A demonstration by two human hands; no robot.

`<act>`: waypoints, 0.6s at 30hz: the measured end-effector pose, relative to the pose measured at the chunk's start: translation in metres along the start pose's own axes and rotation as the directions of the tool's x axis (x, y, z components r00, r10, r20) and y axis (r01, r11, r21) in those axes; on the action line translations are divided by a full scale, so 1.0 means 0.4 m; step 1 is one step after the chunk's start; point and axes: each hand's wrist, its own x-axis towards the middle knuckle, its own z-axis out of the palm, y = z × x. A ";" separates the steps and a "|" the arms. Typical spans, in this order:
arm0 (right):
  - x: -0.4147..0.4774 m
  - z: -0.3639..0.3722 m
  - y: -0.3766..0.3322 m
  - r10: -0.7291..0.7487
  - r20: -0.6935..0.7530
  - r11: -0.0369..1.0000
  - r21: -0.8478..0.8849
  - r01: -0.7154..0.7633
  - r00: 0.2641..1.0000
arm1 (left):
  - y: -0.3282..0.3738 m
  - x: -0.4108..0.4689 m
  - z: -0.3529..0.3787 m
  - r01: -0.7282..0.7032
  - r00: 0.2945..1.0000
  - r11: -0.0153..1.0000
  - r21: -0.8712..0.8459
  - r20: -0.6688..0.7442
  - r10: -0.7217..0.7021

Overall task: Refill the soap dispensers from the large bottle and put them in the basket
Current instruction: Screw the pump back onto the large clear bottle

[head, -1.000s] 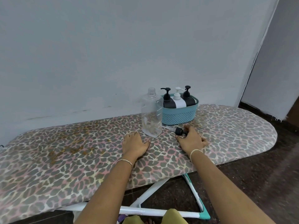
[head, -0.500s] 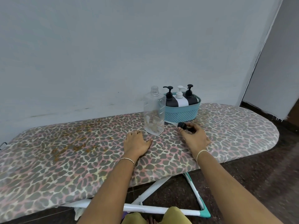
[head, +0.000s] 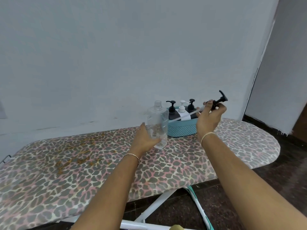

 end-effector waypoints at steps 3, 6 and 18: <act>0.023 0.031 -0.074 -0.095 -0.002 0.993 0.076 0.094 0.996 | 0.045 0.030 -0.024 -0.105 0.990 0.990 -0.090 -0.108 0.095; 0.043 0.067 -0.140 -0.169 -0.004 0.976 0.142 0.168 0.986 | 0.088 0.060 -0.038 -0.124 0.983 0.984 -0.131 -0.151 0.103; 0.069 0.177 -0.212 -0.386 0.219 0.919 0.012 0.393 0.896 | 0.114 0.114 -0.031 -0.080 0.977 0.986 -0.149 -0.208 0.048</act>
